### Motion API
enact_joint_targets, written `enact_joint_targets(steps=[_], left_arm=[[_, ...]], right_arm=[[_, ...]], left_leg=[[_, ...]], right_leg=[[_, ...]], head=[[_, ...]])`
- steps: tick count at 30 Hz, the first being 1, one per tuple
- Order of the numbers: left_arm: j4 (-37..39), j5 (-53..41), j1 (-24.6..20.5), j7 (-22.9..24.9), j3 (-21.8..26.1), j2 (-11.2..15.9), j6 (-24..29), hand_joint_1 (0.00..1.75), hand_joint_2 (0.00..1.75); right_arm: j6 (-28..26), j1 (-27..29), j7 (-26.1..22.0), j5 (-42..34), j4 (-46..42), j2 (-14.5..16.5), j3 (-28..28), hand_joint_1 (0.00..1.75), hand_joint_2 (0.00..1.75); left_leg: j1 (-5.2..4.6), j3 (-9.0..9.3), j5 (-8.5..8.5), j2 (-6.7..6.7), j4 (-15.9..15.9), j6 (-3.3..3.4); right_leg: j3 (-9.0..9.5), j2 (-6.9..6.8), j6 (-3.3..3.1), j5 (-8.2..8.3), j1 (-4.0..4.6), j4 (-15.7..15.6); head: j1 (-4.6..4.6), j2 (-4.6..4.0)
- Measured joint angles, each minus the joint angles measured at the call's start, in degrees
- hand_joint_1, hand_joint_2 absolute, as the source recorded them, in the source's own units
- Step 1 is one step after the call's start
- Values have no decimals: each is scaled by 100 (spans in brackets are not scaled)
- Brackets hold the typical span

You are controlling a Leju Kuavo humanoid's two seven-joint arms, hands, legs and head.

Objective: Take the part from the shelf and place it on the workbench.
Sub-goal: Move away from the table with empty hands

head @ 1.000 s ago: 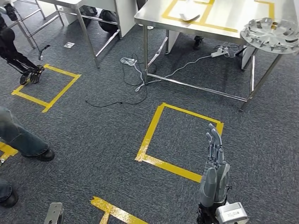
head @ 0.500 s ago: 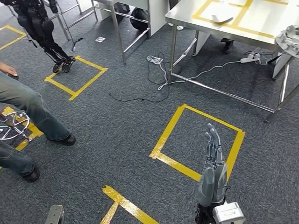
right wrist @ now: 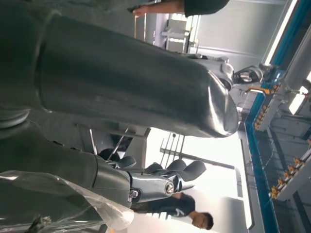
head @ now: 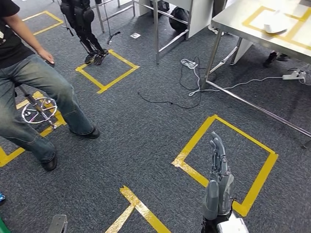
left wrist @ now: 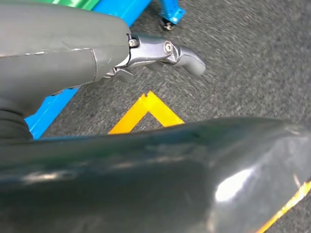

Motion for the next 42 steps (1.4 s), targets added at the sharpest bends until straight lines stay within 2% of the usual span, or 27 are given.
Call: enact_joint_targets(steps=[2,3,4,5,6,8,10,12,13,14,15,17,19,21,23,25,26,27,28,29,30,32,34,36,38,40,42], left_arm=[[-1,-1,-14,3,0,-10,-3,0,0],[-1,-1,-17,3,0,-13,-4,0,0],[-1,-1,-15,4,-1,-14,-4,0,0],[-1,-1,-7,4,-1,-10,-5,0,0],[0,-2,4,4,-1,-10,-5,0,0],[0,-2,6,5,-2,-12,-5,0,0],[0,-4,-10,6,-3,-16,-5,0,0],[0,-11,-9,8,-3,-14,-10,0,0],[0,-17,-1,10,-3,-11,-15,0,0],[0,-21,6,12,-2,-8,-21,0,0],[0,-16,10,9,-2,-6,-30,0,0],[0,24,-1,-9,-2,-9,-45,0,0],[0,95,-3,-44,0,-17,-56,0,0],[0,154,9,-78,5,-25,-66,0,0],[0,182,1,-97,10,-44,-70,0,0],[0,210,-24,-103,14,-67,-72,0,0],[0,229,-32,-103,17,-77,-76,0,0],[0,247,-33,-103,21,-87,-81,0,0],[0,262,-31,-103,26,-99,-88,0,0],[0,277,-28,-103,34,-109,-96,0,0],[0,288,-28,-103,44,-117,-102,0,0],[0,309,-37,-103,63,-137,-111,0,0],[0,316,-40,-103,78,-150,-119,0,0],[0,312,-22,-102,101,-149,-123,0,0],[0,295,-8,-101,118,-149,-123,0,0],[0,261,-22,-96,120,-155,-123,0,0],[0,237,-29,-89,121,-158,-123,0,0]], right_arm=[[-3,6,-4,3,-5,1,1,0,0],[-6,11,-7,4,-9,1,1,0,0],[-7,15,-9,4,-13,0,2,0,0],[-9,17,-12,5,-20,0,5,0,0],[-9,15,-13,5,-23,1,10,0,0],[-9,15,-14,7,-31,1,26,0,0],[-15,27,-15,7,-31,1,32,0,0],[-33,37,-16,8,-30,0,32,0,0],[-45,38,-17,10,-30,0,32,0,0],[-56,39,-17,11,-31,0,32,0,0],[-73,39,-19,14,-33,1,32,0,0],[-118,47,-25,22,-51,1,32,0,0],[-165,60,-32,41,-79,1,35,0,0],[-207,69,-36,65,-107,1,38,0,0],[-238,81,-39,84,-138,-1,38,0,0],[-260,109,-37,91,-157,-1,36,0,0],[-271,126,-35,91,-159,-1,35,0,0],[-284,140,-32,91,-159,-1,34,0,0],[-295,149,-28,91,-159,-1,32,0,0],[-300,154,-26,92,-160,-1,31,0,0],[-304,158,-24,94,-163,-1,31,0,0],[-306,164,-16,102,-178,-1,30,0,0],[-306,176,-1,108,-194,-1,29,0,0],[-304,177,13,113,-203,-1,32,0,0],[-296,171,19,120,-207,-1,37,0,0],[-286,172,25,124,-211,-1,38,0,0],[-276,173,32,125,-214,-1,35,0,0]], left_leg=[[-13,-39,5,-139,45,-33],[-8,-73,14,-201,63,-64],[1,-109,32,-267,74,-106],[18,-140,54,-340,73,-144],[21,-165,51,-330,93,-177],[11,-295,-126,-96,365,-239],[26,-608,-512,205,1075,-305],[62,-860,-731,282,1674,-355],[77,-845,-683,294,1684,-369],[88,-712,-535,320,1461,-375],[94,-491,-337,393,1065,-374],[61,-95,-105,614,336,-333],[18,7,-101,691,107,-262],[16,-12,-87,584,89,-184],[32,-11,-63,487,60,-105],[34,-18,-49,382,51,-49],[25,-24,-46,320,52,-34],[16,-25,-45,253,54,-29],[9,-23,-45,181,56,-28],[5,-15,-46,104,59,-28],[4,-6,-47,23,63,-30],[-1,-12,-53,-129,87,-51],[8,-67,-39,-253,114,-112],[36,-117,-19,-356,125,-185],[30,-202,-136,-202,303,-242],[23,-476,-463,115,910,-291],[49,-808,-743,255,1615,-332]], right_leg=[[319,301,-45,260,-14,-691],[397,407,-51,289,-15,-856],[418,432,-51,276,-12,-903],[431,367,-54,286,-10,-915],[434,294,-74,304,-16,-930],[451,117,-120,329,-37,-961],[454,-77,-147,323,-31,-963],[453,-264,-150,312,-24,-959],[456,-343,-144,305,-24,-958],[467,-417,-133,295,-24,-958],[485,-485,-115,281,-25,-957],[510,-599,-61,244,3,-952],[529,-687,-6,215,31,-951],[544,-719,56,186,17,-952],[447,-506,107,10,-7,-735],[118,-229,110,-352,-13,-36],[-93,-173,103,-509,-10,382],[-262,-150,95,-578,-6,684],[-343,-138,84,-528,-4,781],[-312,-122,69,-364,-2,641],[-180,-76,48,-124,-3,298],[147,167,15,231,-23,-480],[306,321,3,296,-29,-814],[336,227,-25,306,-21,-845],[367,80,-84,326,-32,-885],[394,-96,-132,324,-28,-906],[399,-268,-149,310,-15,-905]], head=[[-4,0],[-6,0],[-6,0],[-6,0],[-6,0],[-36,0],[-62,0],[-62,0],[-62,0],[-62,0],[-63,0],[-61,0],[-50,0],[-41,0],[-31,0],[-11,0],[-4,0],[-3,0],[-2,0],[-3,0],[-2,0],[-4,0],[-7,0],[-8,0],[-24,0],[-42,0],[-47,0]])
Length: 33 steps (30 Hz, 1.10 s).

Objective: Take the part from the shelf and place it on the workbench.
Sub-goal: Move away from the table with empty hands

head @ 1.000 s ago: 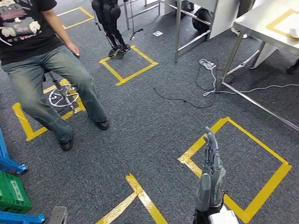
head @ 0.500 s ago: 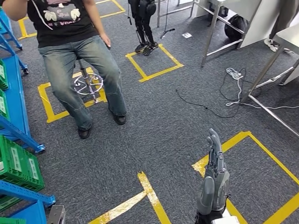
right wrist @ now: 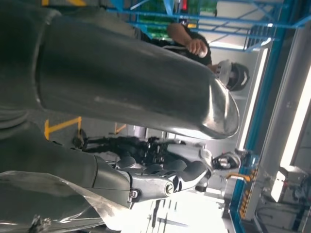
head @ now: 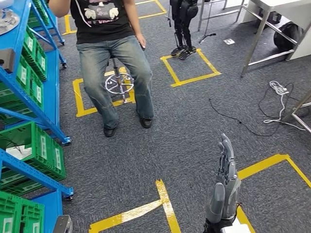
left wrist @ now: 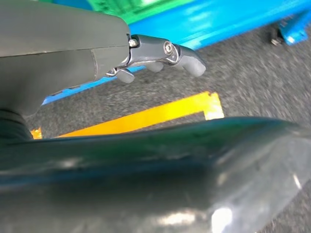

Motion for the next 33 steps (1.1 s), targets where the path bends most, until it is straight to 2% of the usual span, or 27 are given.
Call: enact_joint_targets(steps=[1,2,3,5,6,7,9,10,12,13,14,15,16,17,18,19,20,21,23,25,26,27,29,30,31,32,33], left_arm=[[0,-3,6,3,1,2,0,0,0],[0,-4,13,5,3,4,0,0,0],[0,-4,18,6,5,7,0,0,0],[0,-5,12,6,8,8,0,0,0],[0,-5,7,7,8,7,0,0,0],[0,-5,6,7,8,6,0,0,0],[0,-5,17,7,8,7,0,0,0],[0,-6,25,8,9,7,0,0,0],[0,-7,23,11,10,7,0,0,0],[0,-8,17,13,11,8,0,0,0],[0,-8,8,14,12,10,0,0,0],[0,-9,4,14,13,12,0,0,0],[0,-11,4,15,14,11,-1,0,0],[0,-13,7,15,14,11,-1,0,0],[0,-15,10,15,15,11,-1,0,0],[0,-16,10,15,15,10,-2,0,0],[0,-16,9,15,16,9,-2,0,0],[0,-16,4,15,17,8,-3,0,0],[0,-16,5,15,19,5,-7,0,0],[0,-16,22,15,19,9,-9,0,0],[0,-16,29,15,19,13,-8,0,0],[0,-16,28,15,19,14,-8,0,0],[0,-16,10,15,19,11,-8,0,0],[0,-16,4,15,19,9,-9,0,0],[0,-16,7,15,20,9,-9,0,0],[0,-16,14,15,20,10,-9,0,0],[0,-16,23,15,21,11,-9,0,0]], right_arm=[[6,-1,5,1,-1,0,-1,0,0],[10,-3,9,1,-1,0,-1,0,0],[14,-5,13,1,-2,0,-1,0,0],[16,-11,15,1,-4,0,-1,0,0],[16,-15,15,1,-5,0,-1,0,0],[16,-21,15,1,-6,0,-1,0,0],[20,-39,15,2,-7,0,3,0,0],[22,-53,15,2,-7,0,5,0,0],[26,-73,14,4,-11,0,5,0,0],[27,-74,15,5,-14,0,4,0,0],[27,-68,15,5,-16,0,3,0,0],[27,-61,16,4,-15,0,2,0,0],[27,-54,18,3,-14,0,1,0,0],[27,-52,18,3,-12,0,-1,0,0],[27,-53,18,3,-11,0,-2,0,0],[27,-54,17,3,-11,0,-3,0,0],[26,-55,16,3,-10,0,-4,0,0],[25,-53,16,3,-11,0,-5,0,0],[20,-49,16,4,-12,0,-5,0,0],[15,-50,16,6,-14,0,-3,0,0],[15,-52,16,7,-15,0,-1,0,0],[16,-50,15,9,-17,0,1,0,0],[16,-37,16,10,-19,0,-1,0,0],[16,-31,17,10,-19,0,-2,0,0],[16,-28,18,9,-19,0,-3,0,0],[16,-27,17,9,-18,0,-3,0,0],[16,-27,16,9,-18,0,-3,0,0]], left_leg=[[12,-63,-6,22,139,-12],[20,-10,99,41,44,-17],[25,148,283,80,-258,-14],[2,565,609,303,-1053,16],[-19,698,680,396,-1315,45],[-42,757,690,455,-1444,77],[-67,743,682,378,-1475,143],[-61,747,693,324,-1494,176],[-37,765,722,209,-1536,248],[-29,770,731,156,-1543,273],[-33,765,733,95,-1543,292],[-42,760,736,27,-1542,304],[-51,757,735,-44,-1541,311],[-59,758,734,-123,-1539,315],[-64,765,733,-203,-1537,315],[-64,774,732,-280,-1535,312],[-65,779,729,-356,-1531,303],[-68,773,724,-426,-1515,286],[-56,726,735,-545,-1496,220],[-31,681,745,-627,-1483,146],[-34,654,707,-563,-1430,116],[-40,586,611,-435,-1281,92],[-42,287,268,-115,-640,43],[-29,100,99,-32,-250,20],[-17,-37,4,6,41,2],[-7,-81,17,23,143,-9],[-1,-11,137,42,19,-14]], right_leg=[[5,-81,0,-9,3,0],[15,-156,6,-19,3,1],[33,-228,18,-33,3,1],[73,-352,62,-73,20,6],[79,-403,89,-94,36,9],[93,-450,117,-110,50,9],[125,-537,176,-127,56,-8],[141,-518,212,-149,43,-7],[49,-272,262,-321,19,207],[-83,-98,269,-470,10,471],[-286,32,264,-650,9,869],[-506,90,260,-788,12,1268],[-692,120,255,-859,14,1579],[-794,134,244,-813,16,1695],[-758,153,228,-638,17,1532],[-626,203,208,-401,16,1190],[-458,335,184,-188,10,782],[-302,466,169,-49,-4,419],[-144,628,150,7,-7,103],[-104,528,114,18,1,69],[-87,459,83,27,-3,51],[-69,377,52,33,-8,28],[-41,191,5,22,2,7],[-37,96,-7,12,12,8],[-32,7,-12,1,19,8],[-25,-74,-10,-11,21,9],[-10,-149,-4,-25,22,9]], head=[[-1,0],[-2,0],[-2,0],[-5,0],[0,0],[5,0],[15,0],[18,0],[31,0],[44,0],[52,0],[58,0],[58,0],[58,0],[57,0],[58,0],[58,0],[55,0],[55,0],[55,0],[50,0],[41,0],[27,0],[23,0],[24,0],[22,0],[21,0]])
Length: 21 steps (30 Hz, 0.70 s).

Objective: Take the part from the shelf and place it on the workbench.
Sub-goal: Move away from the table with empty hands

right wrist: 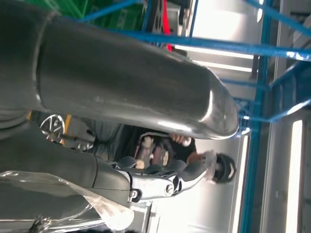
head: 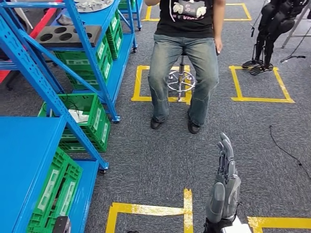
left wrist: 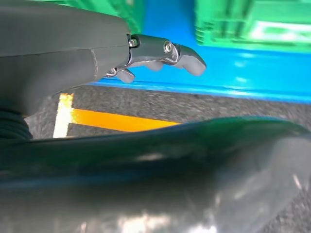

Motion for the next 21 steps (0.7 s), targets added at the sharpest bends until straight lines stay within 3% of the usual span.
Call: enact_joint_targets(steps=[1,2,4,5,7,8,10,11,13,14,15,16,18,20,21], left_arm=[[0,0,6,0,1,2,0,0,0],[0,0,7,0,2,3,0,0,0],[0,-1,-4,0,2,0,-1,0,0],[0,-1,-5,1,2,-2,-1,0,0],[0,-3,3,4,2,-2,-1,0,0],[0,-5,9,6,2,-4,1,0,0],[0,-16,-5,11,2,-4,5,0,0],[0,-22,-15,12,2,-4,7,0,0],[0,-28,-24,13,2,0,7,0,0],[0,-31,-20,14,2,-1,6,0,0],[0,-33,-15,14,2,-1,5,0,0],[0,-37,-13,15,2,-1,5,0,0],[0,-44,-18,16,2,-3,4,0,0],[0,-54,-19,17,2,-3,4,0,0],[0,-57,-13,17,3,-3,4,0,0]], right_arm=[[0,0,-1,0,-1,0,0,0,0],[0,0,-1,0,-1,0,1,0,0],[-2,0,-1,-1,-2,0,0,0,0],[-3,0,-1,-3,-2,0,0,0,0],[-4,-2,-1,-8,-3,0,2,0,0],[-3,-6,-1,-10,-4,0,3,0,0],[-1,-5,-4,-13,-9,0,2,0,0],[1,4,-5,-15,-10,0,-1,0,0],[2,28,-4,-19,-11,0,-3,0,0],[2,34,-3,-20,-10,0,-5,0,0],[3,35,-3,-20,-10,0,-6,0,0],[5,34,-3,-20,-11,0,-7,0,0],[11,35,-3,-21,-13,0,-9,0,0],[15,38,-2,-25,-16,0,-10,0,0],[16,38,-1,-25,-18,0,-10,0,0]], left_leg=[[3,177,196,47,-330,4],[-5,396,376,176,-744,16],[-51,708,567,425,-1356,78],[-76,750,566,493,-1459,110],[-95,740,567,391,-1485,178],[-89,748,575,330,-1504,212],[-60,769,596,201,-1540,291],[-54,769,598,136,-1543,318],[-57,769,597,-9,-1541,343],[-60,773,595,-88,-1540,344],[-61,781,594,-168,-1538,342],[-59,792,590,-251,-1536,337],[-58,797,572,-405,-1511,303],[-51,757,569,-533,-1483,237],[-42,733,579,-590,-1478,198]], right_leg=[[25,-73,12,-18,0,0],[54,-141,29,-40,4,0],[95,-258,81,-89,37,11],[106,-307,106,-107,53,13],[131,-403,161,-137,56,1],[128,-357,193,-178,45,25],[-34,-77,235,-406,19,385],[-218,98,240,-580,9,754],[-643,250,241,-845,0,1527],[-772,270,239,-833,-1,1698],[-791,282,233,-702,-2,1636],[-701,312,223,-480,-7,1356],[-379,534,204,-76,-35,560],[-174,720,187,33,-47,140],[-146,718,174,15,-39,112]], head=[[-1,0],[0,0],[2,0],[2,0],[3,0],[6,0],[32,0],[48,0],[62,0],[62,0],[62,0],[61,0],[60,0],[58,0],[55,0]])
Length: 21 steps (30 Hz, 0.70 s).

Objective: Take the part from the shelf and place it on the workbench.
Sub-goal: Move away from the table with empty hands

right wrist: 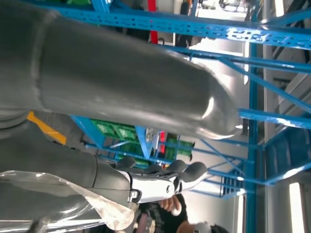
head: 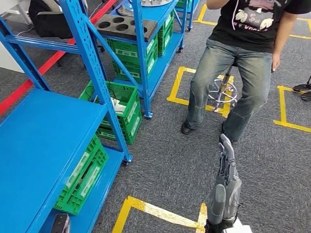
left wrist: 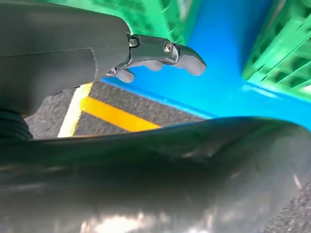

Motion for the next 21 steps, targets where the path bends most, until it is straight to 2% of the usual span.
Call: enact_joint_targets(steps=[1,2,4,5,6,7,8,9,10,11,13,14,15,16,17,19,21], left_arm=[[0,-2,11,0,1,2,0,0,0],[0,-2,22,0,2,5,1,0,0],[0,-2,21,0,3,7,2,0,0],[0,-2,12,0,4,5,2,0,0],[0,-2,4,1,3,2,2,0,0],[0,-2,1,1,3,1,2,0,0],[0,-2,7,2,4,2,2,0,0],[0,-2,15,2,4,3,2,0,0],[0,-2,22,2,6,5,2,0,0],[0,-2,25,2,6,7,2,0,0],[0,-2,13,2,6,5,2,0,0],[0,-2,7,3,6,4,2,0,0],[0,-2,5,3,6,3,2,0,0],[0,-2,9,4,6,4,2,0,0],[0,-2,17,5,7,2,2,0,0],[0,-4,15,9,8,-1,1,0,0],[0,-8,-7,11,8,2,-1,0,0]], right_arm=[[1,-3,-1,-1,-1,0,1,0,0],[1,-6,-1,0,-1,1,2,0,0],[2,-4,-2,1,-2,2,7,0,0],[2,-1,-1,1,-2,2,7,0,0],[2,2,-1,1,-2,2,6,0,0],[2,3,-1,0,-2,2,5,0,0],[2,4,0,-1,-1,2,4,0,0],[2,3,0,-1,-1,2,5,0,0],[2,3,0,-1,-1,2,5,0,0],[2,2,0,-1,-1,2,5,0,0],[2,3,0,-1,-2,2,5,0,0],[2,2,0,-1,-2,2,4,0,0],[2,0,0,0,-3,2,5,0,0],[2,-4,0,0,-3,2,7,0,0],[3,-10,0,0,-5,3,9,0,0],[6,-14,-2,3,-13,4,10,0,0],[13,-4,1,5,-17,4,7,0,0]], left_leg=[[16,-19,12,-55,-6,-37],[21,-34,-3,-32,15,-69],[11,-157,-183,192,295,-121],[10,-299,-354,359,611,-142],[17,-482,-534,469,996,-164],[30,-653,-670,526,1350,-181],[42,-759,-713,554,1567,-195],[52,-757,-641,572,1562,-203],[59,-647,-474,604,1340,-205],[59,-452,-255,700,957,-198],[12,-110,-6,1000,276,-155],[-14,-34,26,1105,105,-121],[-40,-27,0,1126,62,-84],[-41,-39,4,1057,49,-39],[-36,-33,12,988,30,-2],[-9,-10,33,846,-11,80],[3,-5,43,703,-22,135]], right_leg=[[14,-51,-21,7,8,-5],[27,-116,-50,18,8,-27],[67,-270,-117,34,-3,-76],[83,-360,-145,30,0,-86],[89,-445,-165,21,8,-88],[93,-531,-173,10,16,-87],[99,-614,-176,-3,20,-85],[111,-690,-171,-17,21,-84],[131,-764,-161,-34,21,-83],[160,-834,-144,-55,24,-83],[208,-956,-90,-106,57,-77],[223,-1011,-61,-128,77,-74],[235,-1069,-32,-142,91,-76],[255,-1132,-4,-153,93,-84],[265,-1129,31,-181,82,-80],[178,-867,89,-351,51,146],[-166,-533,113,-676,30,824]], head=[[0,0],[-2,0],[-20,0],[-27,0],[-33,0],[-32,0],[-33,0],[-34,0],[-35,0],[-35,0],[-33,0],[-31,0],[-30,0],[-28,0],[-28,0],[-6,0],[23,0]])
